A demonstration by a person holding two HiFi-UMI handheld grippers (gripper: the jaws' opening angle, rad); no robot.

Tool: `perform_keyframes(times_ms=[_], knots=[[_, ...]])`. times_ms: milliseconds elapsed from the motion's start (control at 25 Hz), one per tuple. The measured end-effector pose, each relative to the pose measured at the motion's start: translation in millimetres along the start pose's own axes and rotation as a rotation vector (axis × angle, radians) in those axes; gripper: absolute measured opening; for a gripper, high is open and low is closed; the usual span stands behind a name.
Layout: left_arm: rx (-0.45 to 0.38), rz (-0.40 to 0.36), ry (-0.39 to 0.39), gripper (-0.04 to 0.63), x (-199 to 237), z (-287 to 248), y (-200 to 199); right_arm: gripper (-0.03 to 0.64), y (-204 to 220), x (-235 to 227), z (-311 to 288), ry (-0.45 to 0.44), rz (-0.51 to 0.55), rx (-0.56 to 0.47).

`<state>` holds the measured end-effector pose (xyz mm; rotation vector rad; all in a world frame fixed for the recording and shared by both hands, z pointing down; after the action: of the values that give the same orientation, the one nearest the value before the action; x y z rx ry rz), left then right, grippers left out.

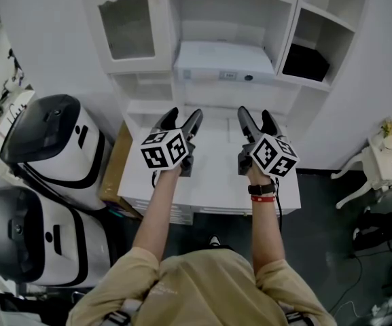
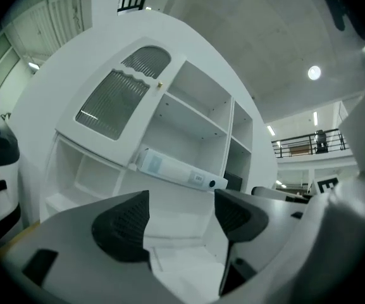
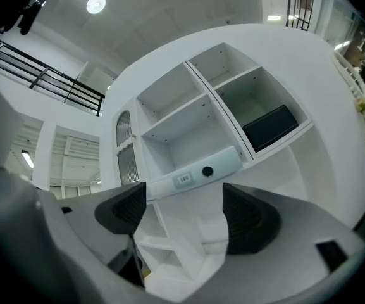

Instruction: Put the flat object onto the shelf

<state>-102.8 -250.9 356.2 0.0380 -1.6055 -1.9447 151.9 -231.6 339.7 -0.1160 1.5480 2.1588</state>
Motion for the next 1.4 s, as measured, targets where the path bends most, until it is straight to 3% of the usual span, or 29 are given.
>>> perform_keyframes(times_ms=[120,480,1400], knots=[[-0.005,-0.073,-0.004,0.320,-4,-3,-2,0.390,-4,-1,-2,0.001,0.033,-0.006],[-0.014,-0.195,-0.012,0.311,-12,-22,-2,0.390,-6,-11,-18,-0.003,0.118,0.003],[-0.007,-0.310,-0.062,0.291,0,-100,2,0.387,7,-47,-95,-0.041,0.164,0.047]])
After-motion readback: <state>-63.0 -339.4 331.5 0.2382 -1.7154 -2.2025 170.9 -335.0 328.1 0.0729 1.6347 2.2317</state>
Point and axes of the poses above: the fingertips, and each gripper's own axes: z backward along the fingers, x to its left, y out of its underside, the point moved 8 cm from there along z, backward along the fingers, and after that the axes turned 14 degrees about -x, right-handed, at the moved point
